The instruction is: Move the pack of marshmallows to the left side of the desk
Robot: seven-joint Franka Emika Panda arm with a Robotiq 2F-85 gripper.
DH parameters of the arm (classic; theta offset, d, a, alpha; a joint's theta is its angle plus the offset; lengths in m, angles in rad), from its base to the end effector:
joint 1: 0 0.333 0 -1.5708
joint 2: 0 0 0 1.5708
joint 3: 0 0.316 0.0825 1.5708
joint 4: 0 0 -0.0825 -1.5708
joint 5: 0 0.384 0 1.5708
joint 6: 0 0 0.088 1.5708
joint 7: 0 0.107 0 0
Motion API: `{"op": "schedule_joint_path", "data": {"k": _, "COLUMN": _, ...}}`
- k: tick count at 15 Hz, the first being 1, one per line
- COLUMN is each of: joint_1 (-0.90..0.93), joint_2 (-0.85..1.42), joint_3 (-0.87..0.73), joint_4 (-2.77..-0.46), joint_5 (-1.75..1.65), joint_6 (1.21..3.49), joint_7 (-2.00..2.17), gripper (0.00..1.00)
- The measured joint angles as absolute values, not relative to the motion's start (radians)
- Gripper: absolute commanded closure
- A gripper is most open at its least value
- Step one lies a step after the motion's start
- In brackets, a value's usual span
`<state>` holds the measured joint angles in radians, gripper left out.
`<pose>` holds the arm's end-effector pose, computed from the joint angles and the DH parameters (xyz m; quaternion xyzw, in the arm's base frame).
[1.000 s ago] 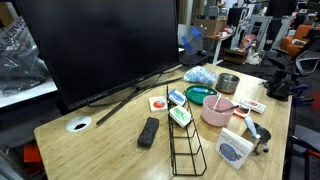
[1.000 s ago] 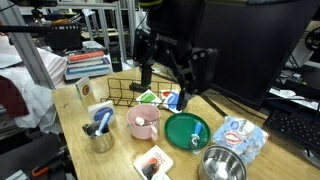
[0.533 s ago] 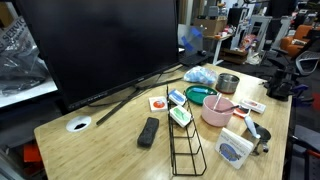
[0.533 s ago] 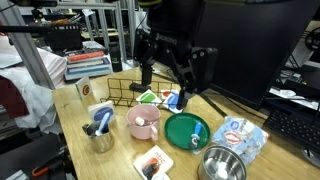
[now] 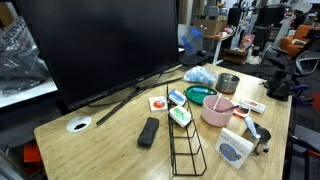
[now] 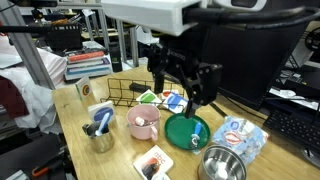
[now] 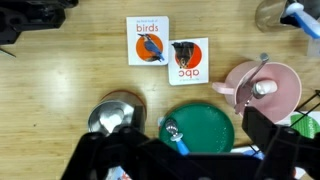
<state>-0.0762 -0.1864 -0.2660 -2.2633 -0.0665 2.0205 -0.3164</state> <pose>0.4509 -0.1675 0.4298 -0.9995 -0.0055 0.0310 0.0051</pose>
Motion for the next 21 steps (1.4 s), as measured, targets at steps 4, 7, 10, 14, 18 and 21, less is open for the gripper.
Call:
{"op": "schedule_joint_path", "data": {"k": 4, "joint_1": -0.076, "joint_2": -0.138, "joint_3": -0.264, "joint_4": -2.265, "joint_5": -0.063, "joint_6": 2.088, "joint_7": -0.308, "gripper": 0.0}}
{"op": "schedule_joint_path", "data": {"k": 7, "joint_1": -0.077, "joint_2": -0.146, "joint_3": -0.264, "joint_4": -2.265, "joint_5": -0.063, "joint_6": 2.086, "joint_7": -0.308, "gripper": 0.0}}
{"op": "schedule_joint_path", "data": {"k": 10, "joint_1": -0.077, "joint_2": -0.146, "joint_3": -0.263, "joint_4": -2.265, "joint_5": -0.063, "joint_6": 2.086, "joint_7": -0.308, "gripper": 0.0}}
{"op": "schedule_joint_path", "data": {"k": 14, "joint_1": -0.076, "joint_2": -0.105, "joint_3": -0.245, "joint_4": -2.227, "joint_5": -0.052, "joint_6": 2.106, "joint_7": -0.308, "gripper": 0.0}}
{"op": "schedule_joint_path", "data": {"k": 18, "joint_1": -0.077, "joint_2": 0.035, "joint_3": -0.217, "joint_4": -2.123, "joint_5": -0.026, "joint_6": 2.178, "joint_7": -0.302, "gripper": 0.0}}
{"op": "schedule_joint_path", "data": {"k": 21, "joint_1": -0.084, "joint_2": 0.169, "joint_3": -0.212, "joint_4": -2.031, "joint_5": 0.001, "joint_6": 2.227, "joint_7": -0.281, "gripper": 0.0}}
